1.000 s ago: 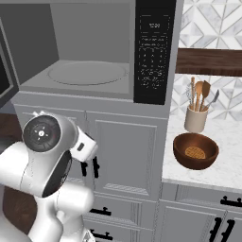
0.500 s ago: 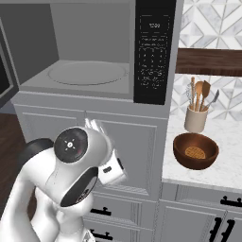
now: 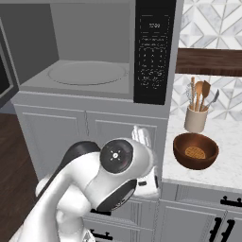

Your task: Open the microwave, place the bowl with waffle inside the microwave, then close the microwave door and turn it on.

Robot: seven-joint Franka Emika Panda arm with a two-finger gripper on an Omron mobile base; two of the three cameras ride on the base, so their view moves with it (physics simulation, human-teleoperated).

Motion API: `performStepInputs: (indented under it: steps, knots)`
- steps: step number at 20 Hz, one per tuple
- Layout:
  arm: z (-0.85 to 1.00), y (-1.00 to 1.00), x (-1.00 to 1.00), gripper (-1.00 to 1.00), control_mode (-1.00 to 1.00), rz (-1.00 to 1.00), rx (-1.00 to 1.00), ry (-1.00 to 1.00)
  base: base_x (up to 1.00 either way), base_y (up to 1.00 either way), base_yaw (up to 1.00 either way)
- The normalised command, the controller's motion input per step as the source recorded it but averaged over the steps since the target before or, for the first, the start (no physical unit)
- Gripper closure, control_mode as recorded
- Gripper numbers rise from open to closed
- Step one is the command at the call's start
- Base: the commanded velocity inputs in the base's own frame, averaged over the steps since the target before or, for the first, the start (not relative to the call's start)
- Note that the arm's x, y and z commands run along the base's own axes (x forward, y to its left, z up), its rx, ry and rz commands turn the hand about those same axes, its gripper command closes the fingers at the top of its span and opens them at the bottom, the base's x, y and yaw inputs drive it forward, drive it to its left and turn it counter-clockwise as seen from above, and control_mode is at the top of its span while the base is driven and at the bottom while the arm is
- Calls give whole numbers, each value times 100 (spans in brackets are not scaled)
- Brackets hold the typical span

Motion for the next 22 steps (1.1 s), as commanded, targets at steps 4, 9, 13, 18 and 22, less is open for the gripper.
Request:
performStepInputs:
  steps: [4,9,13,18,22]
  knots:
    - [-16,-72,22,-100,-100,-2,6,2,0,0,0]
    - [-25,-24,23,-100,-100,10,9,1,0,0,0]
    - [-18,-10,31,-100,-100,6,5,1,0,0,0]
    - [-33,-13,54,-100,-100,2,3,0,0,0,0]
    - [-52,-44,61,-100,-100,1,3,0,0,0,0]
